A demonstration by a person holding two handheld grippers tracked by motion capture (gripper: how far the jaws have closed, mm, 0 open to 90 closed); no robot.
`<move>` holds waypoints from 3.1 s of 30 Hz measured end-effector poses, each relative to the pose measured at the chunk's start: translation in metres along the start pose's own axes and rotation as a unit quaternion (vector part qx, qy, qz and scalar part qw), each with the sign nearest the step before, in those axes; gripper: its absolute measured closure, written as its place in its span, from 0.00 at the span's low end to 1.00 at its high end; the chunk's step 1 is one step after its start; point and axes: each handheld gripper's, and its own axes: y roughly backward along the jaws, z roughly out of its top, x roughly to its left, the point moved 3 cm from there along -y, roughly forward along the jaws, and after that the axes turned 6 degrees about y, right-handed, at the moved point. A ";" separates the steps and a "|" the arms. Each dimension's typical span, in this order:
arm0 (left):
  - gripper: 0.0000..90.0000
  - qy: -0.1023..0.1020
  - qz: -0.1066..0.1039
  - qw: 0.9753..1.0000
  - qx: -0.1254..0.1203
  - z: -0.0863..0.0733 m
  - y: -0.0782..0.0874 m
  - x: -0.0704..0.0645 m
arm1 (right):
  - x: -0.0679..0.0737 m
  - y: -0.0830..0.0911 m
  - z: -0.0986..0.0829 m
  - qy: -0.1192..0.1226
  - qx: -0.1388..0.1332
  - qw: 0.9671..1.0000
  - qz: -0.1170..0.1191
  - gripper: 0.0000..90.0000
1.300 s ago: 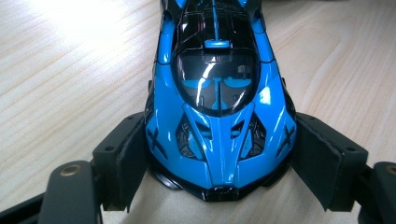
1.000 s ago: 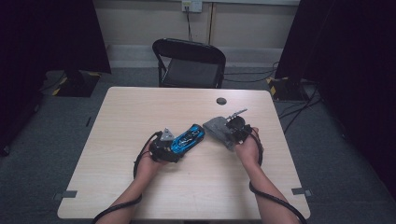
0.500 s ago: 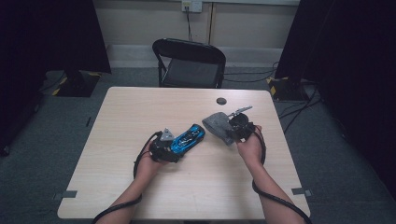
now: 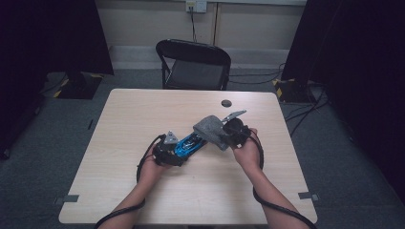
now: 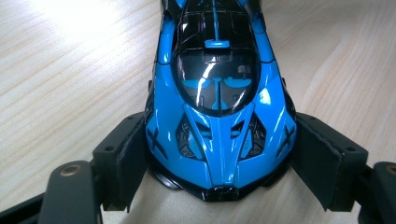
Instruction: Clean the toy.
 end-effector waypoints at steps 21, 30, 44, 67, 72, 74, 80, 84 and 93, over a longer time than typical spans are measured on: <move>0.26 0.002 0.002 1.000 -0.003 0.000 0.000 0.000 | 0.065 -0.018 0.011 0.090 0.012 0.995 0.037 0.84; 0.26 0.002 0.001 1.000 -0.003 0.000 0.000 0.000 | 0.083 -0.036 0.014 0.117 0.033 0.992 0.032 0.84; 0.26 0.001 0.001 1.000 -0.002 0.000 0.000 0.000 | 0.077 -0.049 0.012 0.090 0.043 0.995 0.031 0.83; 0.26 0.000 0.000 1.000 0.000 0.000 0.000 0.000 | 0.054 -0.050 0.012 0.072 0.057 0.996 0.011 0.84; 0.26 0.001 0.000 1.000 0.000 0.000 0.000 0.000 | 0.044 -0.050 0.011 0.056 0.056 0.997 0.008 0.84; 0.26 0.000 0.000 1.000 0.000 0.000 0.000 0.000 | 0.040 -0.050 0.010 0.050 0.057 0.997 0.008 0.83; 0.26 0.001 0.000 1.000 0.000 0.000 0.000 0.000 | 0.038 -0.049 0.011 0.052 0.059 0.997 0.004 0.84; 0.26 0.000 0.000 1.000 0.000 0.000 0.000 0.000 | 0.036 -0.049 0.011 0.048 0.061 0.997 0.002 0.84; 0.26 0.001 0.000 1.000 0.000 0.000 0.000 0.000 | 0.031 -0.048 0.012 0.044 0.062 0.997 -0.006 0.84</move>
